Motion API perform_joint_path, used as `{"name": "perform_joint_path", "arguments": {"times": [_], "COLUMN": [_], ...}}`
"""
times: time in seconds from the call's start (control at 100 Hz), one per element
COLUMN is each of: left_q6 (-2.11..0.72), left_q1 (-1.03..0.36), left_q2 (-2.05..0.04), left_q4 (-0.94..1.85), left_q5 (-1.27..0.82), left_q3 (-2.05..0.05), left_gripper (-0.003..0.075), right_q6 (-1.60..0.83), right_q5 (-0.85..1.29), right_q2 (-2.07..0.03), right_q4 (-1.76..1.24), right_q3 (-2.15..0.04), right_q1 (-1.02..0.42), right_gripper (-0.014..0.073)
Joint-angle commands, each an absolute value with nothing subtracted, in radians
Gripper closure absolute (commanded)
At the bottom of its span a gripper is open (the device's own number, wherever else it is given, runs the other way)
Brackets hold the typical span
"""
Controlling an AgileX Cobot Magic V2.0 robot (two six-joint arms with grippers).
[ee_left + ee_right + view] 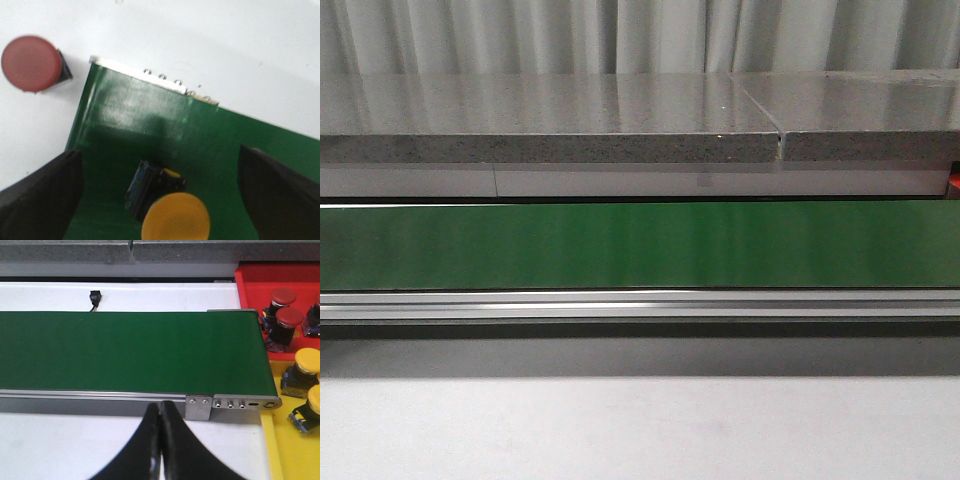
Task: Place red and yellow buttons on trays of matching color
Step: 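Lift the yellow button with the left gripper over the belt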
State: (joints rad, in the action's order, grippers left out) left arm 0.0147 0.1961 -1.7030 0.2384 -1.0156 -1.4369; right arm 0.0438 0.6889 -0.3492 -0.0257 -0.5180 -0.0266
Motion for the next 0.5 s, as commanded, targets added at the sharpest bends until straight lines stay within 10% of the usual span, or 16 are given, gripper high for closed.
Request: {"name": "perform_joint_path", "arguments": {"times": [0.0, 0.49], "left_q6": [0.014, 0.284], "left_q1": [0.19, 0.352], "left_q2": [-1.66, -1.744], "left_q4": [0.286, 0.206], "left_q5": [-0.983, -0.985], "left_q3": [-1.509, -1.533], "left_gripper": [0.0104, 0.0104], "right_q6": [0.039, 0.039], "right_q5": [0.62, 0.619], "right_q2": [-0.357, -0.357], "right_q4": [-0.02, -0.02], "right_q3": [-0.542, -0.542], "right_q1": [-0.027, -0.027], "right_gripper": [0.066, 0.066]}}
